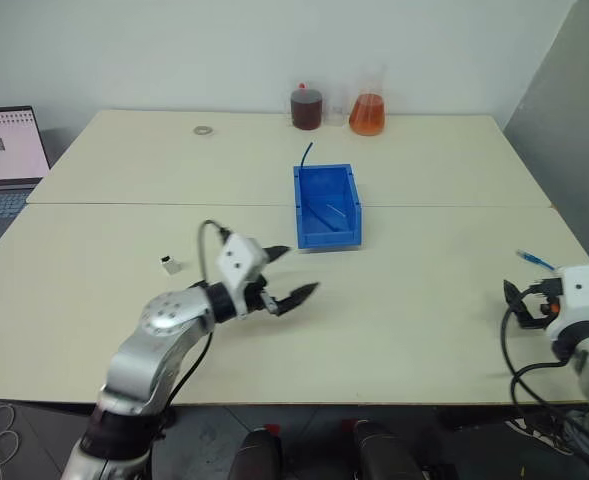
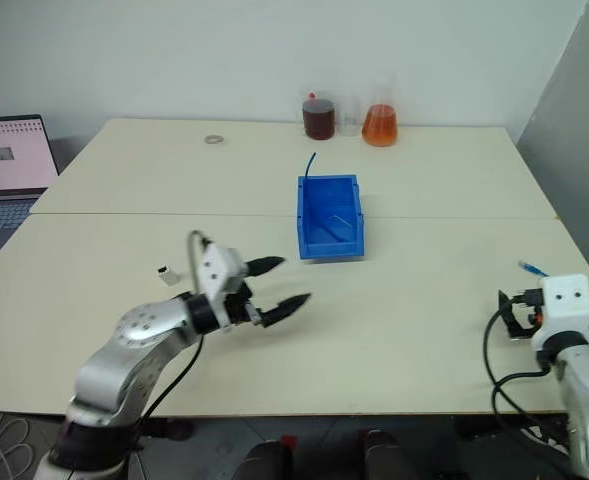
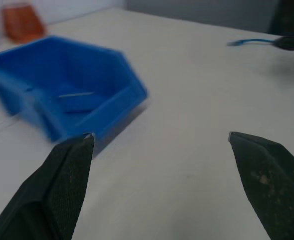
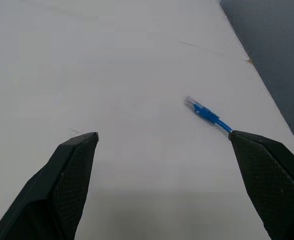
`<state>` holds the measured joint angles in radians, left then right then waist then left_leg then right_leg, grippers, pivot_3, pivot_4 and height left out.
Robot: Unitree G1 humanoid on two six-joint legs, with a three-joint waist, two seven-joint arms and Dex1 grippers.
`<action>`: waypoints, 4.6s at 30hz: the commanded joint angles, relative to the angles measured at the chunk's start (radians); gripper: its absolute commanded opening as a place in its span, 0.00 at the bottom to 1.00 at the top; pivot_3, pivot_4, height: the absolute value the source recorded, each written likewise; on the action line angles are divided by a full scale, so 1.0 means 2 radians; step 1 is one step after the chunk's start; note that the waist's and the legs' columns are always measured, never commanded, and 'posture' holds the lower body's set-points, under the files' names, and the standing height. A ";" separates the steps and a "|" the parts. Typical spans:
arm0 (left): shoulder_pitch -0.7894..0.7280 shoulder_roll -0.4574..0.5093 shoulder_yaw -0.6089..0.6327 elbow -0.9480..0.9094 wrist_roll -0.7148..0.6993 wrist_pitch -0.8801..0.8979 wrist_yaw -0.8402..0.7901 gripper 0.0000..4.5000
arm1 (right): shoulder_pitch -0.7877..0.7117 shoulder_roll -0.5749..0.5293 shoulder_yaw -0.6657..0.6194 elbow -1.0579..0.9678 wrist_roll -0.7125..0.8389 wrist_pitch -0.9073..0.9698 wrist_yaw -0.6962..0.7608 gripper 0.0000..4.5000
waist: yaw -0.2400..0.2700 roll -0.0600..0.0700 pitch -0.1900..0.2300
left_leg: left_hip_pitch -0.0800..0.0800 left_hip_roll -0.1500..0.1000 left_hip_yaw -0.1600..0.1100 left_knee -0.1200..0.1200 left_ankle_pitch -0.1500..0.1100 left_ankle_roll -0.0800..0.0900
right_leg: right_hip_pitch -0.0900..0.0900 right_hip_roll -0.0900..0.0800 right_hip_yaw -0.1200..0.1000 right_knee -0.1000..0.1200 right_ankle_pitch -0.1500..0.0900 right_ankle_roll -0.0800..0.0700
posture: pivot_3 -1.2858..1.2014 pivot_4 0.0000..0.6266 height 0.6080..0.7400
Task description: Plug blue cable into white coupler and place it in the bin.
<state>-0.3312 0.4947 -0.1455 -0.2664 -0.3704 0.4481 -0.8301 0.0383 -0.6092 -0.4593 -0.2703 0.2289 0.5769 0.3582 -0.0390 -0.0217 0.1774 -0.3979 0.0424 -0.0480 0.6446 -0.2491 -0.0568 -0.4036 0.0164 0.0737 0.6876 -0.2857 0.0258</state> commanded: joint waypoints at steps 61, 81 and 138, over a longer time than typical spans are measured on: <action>-0.104 -0.054 -0.031 0.058 0.012 -0.021 -0.111 1.00 | -0.146 -0.192 0.120 0.511 -0.021 -0.207 0.406 0.00 | -0.009 0.003 0.000 | 0.007 -0.001 -0.001 0.000 0.000 0.000 | 0.009 -0.001 0.000 -0.004 -0.001 0.003 | 0.52 0.24 1.00; 0.397 -0.052 0.180 -0.206 0.003 0.006 0.118 1.00 | -0.267 0.055 0.362 0.117 -0.021 -0.038 0.303 0.00 | -0.009 0.000 0.003 | 0.008 0.001 -0.001 0.000 0.000 0.000 | 0.009 0.000 0.000 -0.004 -0.001 0.003 | 0.52 0.24 1.00; 0.251 0.086 0.202 -0.045 -0.023 -0.037 0.050 1.00 | -0.340 0.002 0.297 0.005 0.112 0.143 0.398 1.00 | -0.017 0.000 0.004 | 0.007 0.001 0.006 0.000 -0.008 0.000 | 0.005 0.000 0.006 -0.004 -0.002 0.002 | 0.52 0.24 1.00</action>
<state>0.1963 0.6464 0.2626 -0.3695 -0.3896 0.3903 -0.6677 -0.6445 -0.5892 0.1724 -0.2014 0.4027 0.8407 1.1444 -0.0739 -0.0207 0.1853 -0.3834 0.0452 -0.0352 0.6450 -0.2642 -0.0570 -0.3929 0.0165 0.0869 0.6804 -0.2887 0.0290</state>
